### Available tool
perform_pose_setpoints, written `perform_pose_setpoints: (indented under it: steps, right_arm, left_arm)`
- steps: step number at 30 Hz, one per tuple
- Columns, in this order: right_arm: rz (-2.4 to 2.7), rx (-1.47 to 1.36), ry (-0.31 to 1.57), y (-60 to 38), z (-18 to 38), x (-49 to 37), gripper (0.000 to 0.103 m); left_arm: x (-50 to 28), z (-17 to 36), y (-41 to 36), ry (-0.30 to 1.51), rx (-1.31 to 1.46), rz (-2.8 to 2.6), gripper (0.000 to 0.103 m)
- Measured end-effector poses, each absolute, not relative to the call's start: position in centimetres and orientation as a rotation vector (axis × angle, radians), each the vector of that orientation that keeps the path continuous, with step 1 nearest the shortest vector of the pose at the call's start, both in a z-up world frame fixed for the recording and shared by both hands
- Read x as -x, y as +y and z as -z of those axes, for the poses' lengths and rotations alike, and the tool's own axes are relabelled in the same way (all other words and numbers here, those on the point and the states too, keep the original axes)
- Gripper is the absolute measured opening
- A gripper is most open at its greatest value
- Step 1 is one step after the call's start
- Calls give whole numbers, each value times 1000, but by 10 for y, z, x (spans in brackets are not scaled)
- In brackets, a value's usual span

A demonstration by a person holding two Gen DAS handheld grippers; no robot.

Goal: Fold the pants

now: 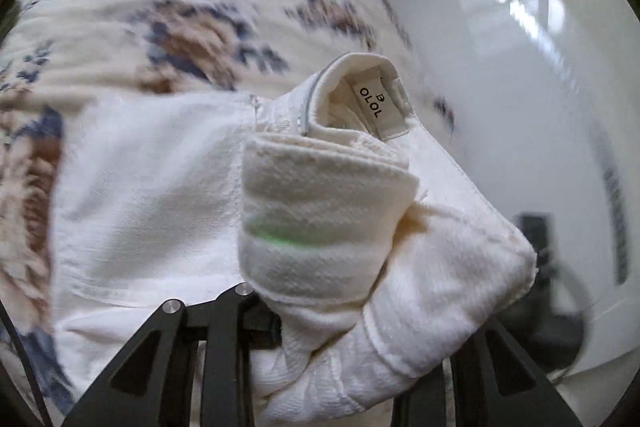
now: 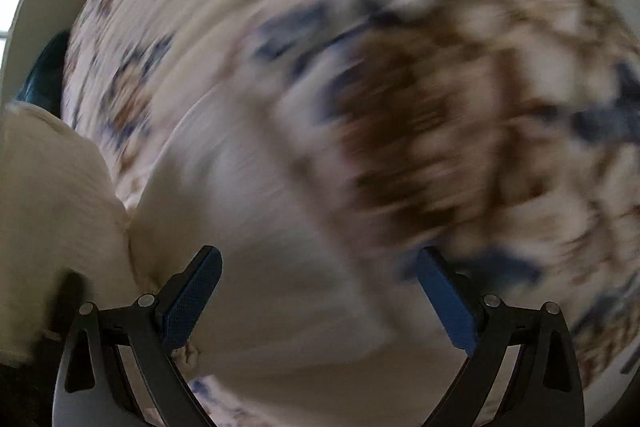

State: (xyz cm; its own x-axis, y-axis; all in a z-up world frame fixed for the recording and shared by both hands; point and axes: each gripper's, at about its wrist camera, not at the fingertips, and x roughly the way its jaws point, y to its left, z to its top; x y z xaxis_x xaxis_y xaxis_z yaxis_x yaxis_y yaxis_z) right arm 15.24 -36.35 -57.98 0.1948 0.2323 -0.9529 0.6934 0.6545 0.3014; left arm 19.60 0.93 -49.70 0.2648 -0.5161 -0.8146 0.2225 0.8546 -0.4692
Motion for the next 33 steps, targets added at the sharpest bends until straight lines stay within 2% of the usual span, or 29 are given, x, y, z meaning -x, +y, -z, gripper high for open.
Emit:
perform_pose_setpoints:
  steps: [3, 6, 8, 9, 10, 12, 16, 20, 23, 26, 27, 28, 29, 30, 32, 33]
  right_arm:
    - [457, -876, 1377, -407, 584, -123, 100]
    - [495, -878, 1388, -434, 584, -103, 100]
    - [489, -879, 1387, -444, 582, -94, 100]
    - [480, -881, 1381, -449, 579, -90, 100]
    - [472, -882, 1378, -451, 578, -88, 100]
    - [453, -896, 1372, -452, 571, -82, 100]
    - [384, -954, 1338, -436, 553, -95, 100]
    - [207, -948, 1297, -402, 528, -134, 100]
    - [55, -884, 1306, -362, 522, -172, 100]
    - [5, -760, 1400, -327, 539, -200, 99]
    - [-6, -736, 1450, -317, 551, -207, 85]
    - [-12, -722, 1512, -309, 563, -208, 57]
    - [-13, -697, 1600, -301, 576, -209, 48]
    - [-2, -675, 1619, -296, 579, -207, 47]
    - [4, -625, 1575, -292, 563, -201, 40]
    - [4, -621, 1556, -292, 555, -198, 32]
  left_arm:
    - [-199, 519, -18, 1232, 192, 476, 27]
    - [-198, 532, -52, 1244, -37, 422, 35]
    - [-188, 524, -70, 1242, -190, 422, 56]
    - [-180, 517, -73, 1236, -206, 436, 74]
    - [-175, 506, -77, 1226, -218, 447, 86]
    - [-169, 483, -78, 1209, -177, 491, 100]
    - [-177, 450, -53, 1188, -108, 475, 100]
    - [-202, 426, 18, 1168, -75, 254, 100]
    - [-230, 439, 75, 1189, -76, 65, 100]
    - [-257, 470, 116, 1267, -69, -40, 100]
    - [-261, 477, 124, 1283, -70, -53, 100]
    - [-267, 485, 130, 1304, -63, -60, 100]
    - [-271, 492, 135, 1319, -55, -66, 100]
    - [-271, 494, 136, 1325, -51, -63, 100]
    - [-269, 498, 136, 1353, -42, -44, 100]
    - [-268, 499, 135, 1361, -37, -33, 100]
